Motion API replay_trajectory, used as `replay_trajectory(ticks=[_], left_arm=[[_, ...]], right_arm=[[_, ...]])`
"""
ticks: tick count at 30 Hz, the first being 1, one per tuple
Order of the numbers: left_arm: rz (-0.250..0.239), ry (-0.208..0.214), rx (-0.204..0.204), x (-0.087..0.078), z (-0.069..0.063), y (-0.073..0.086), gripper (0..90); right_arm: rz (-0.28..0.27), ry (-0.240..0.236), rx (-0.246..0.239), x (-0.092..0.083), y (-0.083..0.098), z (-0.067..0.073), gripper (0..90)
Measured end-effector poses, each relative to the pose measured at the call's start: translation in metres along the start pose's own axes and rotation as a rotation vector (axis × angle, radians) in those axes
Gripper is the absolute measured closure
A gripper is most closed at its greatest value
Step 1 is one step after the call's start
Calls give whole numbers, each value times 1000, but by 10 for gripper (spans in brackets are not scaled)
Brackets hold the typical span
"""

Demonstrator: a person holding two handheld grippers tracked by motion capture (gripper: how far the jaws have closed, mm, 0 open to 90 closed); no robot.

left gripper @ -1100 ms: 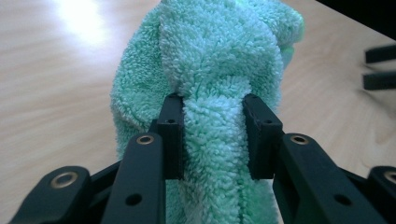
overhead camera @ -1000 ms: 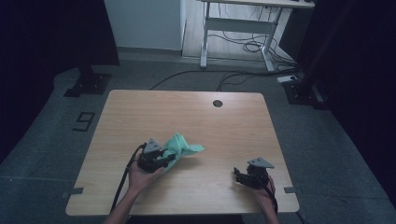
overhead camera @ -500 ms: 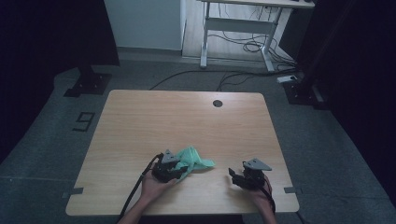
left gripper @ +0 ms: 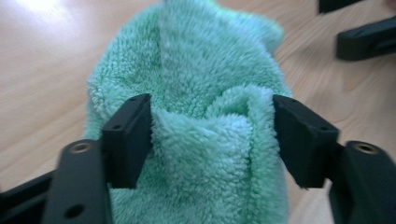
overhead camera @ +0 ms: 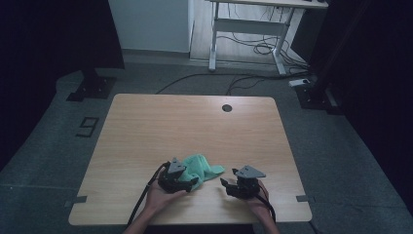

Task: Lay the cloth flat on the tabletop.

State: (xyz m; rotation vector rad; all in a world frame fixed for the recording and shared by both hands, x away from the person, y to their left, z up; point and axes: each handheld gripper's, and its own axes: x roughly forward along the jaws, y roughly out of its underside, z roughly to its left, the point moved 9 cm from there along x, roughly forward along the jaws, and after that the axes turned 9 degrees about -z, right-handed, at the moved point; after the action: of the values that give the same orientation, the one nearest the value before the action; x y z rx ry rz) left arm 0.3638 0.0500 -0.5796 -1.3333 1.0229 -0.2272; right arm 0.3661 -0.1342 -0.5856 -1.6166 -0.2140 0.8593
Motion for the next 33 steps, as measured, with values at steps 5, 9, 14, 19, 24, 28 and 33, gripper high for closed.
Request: replay_trajectory(ticks=[5, 9, 14, 19, 24, 28, 33], left_arm=[[-16, -5, -5, -16, -4, -2, 290], [-1, 6, -5, -19, -12, 5, 280], [29, -2, 18, -14, -19, 15, 272], [54, -36, 43, -10, -16, 22, 318], [77, -66, 31, -6, -7, 31, 498], [60, -51, 15, -10, -4, 29, 633], [38, -34, -5, -15, 1, 25, 736]], right_arm=[[-18, -23, -27, 6, -11, 7, 389], [-6, -55, -49, 19, -15, 14, 421], [30, -99, -70, 37, -11, 22, 491], [52, -116, -76, 48, -6, 24, 643], [47, -105, -19, 45, -5, 16, 823], [33, -118, 10, 39, -6, 12, 867], [14, -120, -7, 32, -10, 12, 873]])
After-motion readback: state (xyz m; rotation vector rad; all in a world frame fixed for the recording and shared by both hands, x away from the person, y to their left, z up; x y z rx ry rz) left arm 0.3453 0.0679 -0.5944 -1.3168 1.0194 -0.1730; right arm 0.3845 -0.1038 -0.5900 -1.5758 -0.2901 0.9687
